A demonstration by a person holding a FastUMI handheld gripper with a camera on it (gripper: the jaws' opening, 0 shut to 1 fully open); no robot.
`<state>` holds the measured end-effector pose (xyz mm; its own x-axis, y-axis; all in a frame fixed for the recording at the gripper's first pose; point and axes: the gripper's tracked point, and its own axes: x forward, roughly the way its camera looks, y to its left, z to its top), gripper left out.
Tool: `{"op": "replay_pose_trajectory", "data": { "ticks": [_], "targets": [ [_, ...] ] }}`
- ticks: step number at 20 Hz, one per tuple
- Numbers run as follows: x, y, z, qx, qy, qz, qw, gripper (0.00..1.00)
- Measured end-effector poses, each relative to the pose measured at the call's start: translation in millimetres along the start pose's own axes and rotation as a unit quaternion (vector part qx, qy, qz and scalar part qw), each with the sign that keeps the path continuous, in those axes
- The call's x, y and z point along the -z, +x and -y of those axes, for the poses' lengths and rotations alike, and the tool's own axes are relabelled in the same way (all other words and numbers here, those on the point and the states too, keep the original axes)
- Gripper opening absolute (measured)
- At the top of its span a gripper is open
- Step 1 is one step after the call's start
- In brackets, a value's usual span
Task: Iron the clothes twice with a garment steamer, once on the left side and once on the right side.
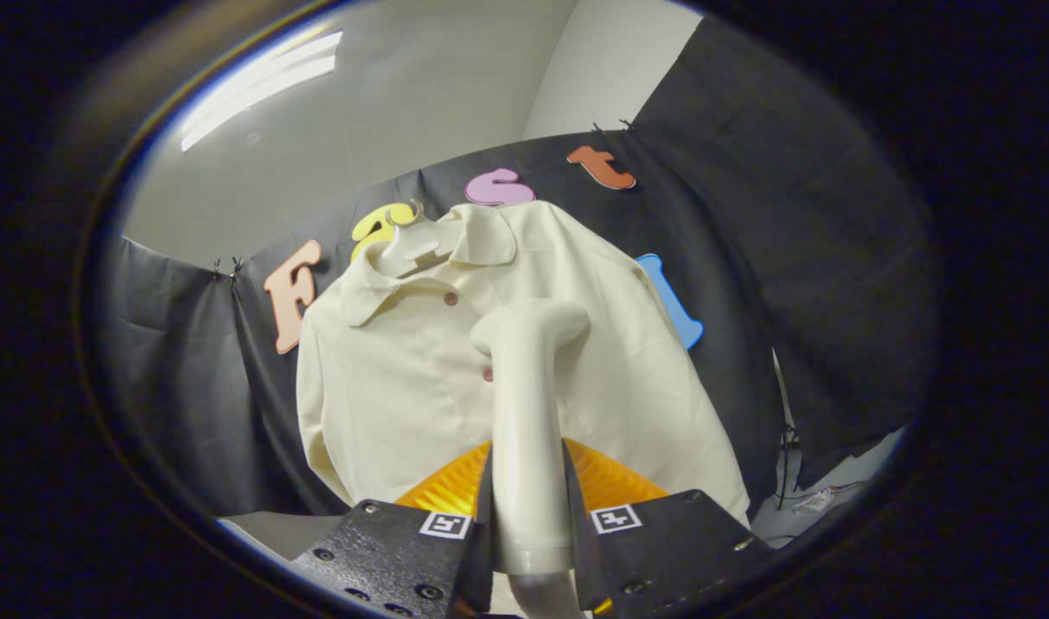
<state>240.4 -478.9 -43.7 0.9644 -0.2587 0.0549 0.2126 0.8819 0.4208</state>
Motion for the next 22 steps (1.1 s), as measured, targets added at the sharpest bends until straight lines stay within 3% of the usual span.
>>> {"op": "replay_pose_trajectory", "data": {
  "ticks": [4,22],
  "targets": [
    [24,-11,14,0.009,-0.027,-0.023,0.999,0.36],
    [102,-51,68,0.045,-0.018,-0.091,0.995,0.36]
  ]
}}
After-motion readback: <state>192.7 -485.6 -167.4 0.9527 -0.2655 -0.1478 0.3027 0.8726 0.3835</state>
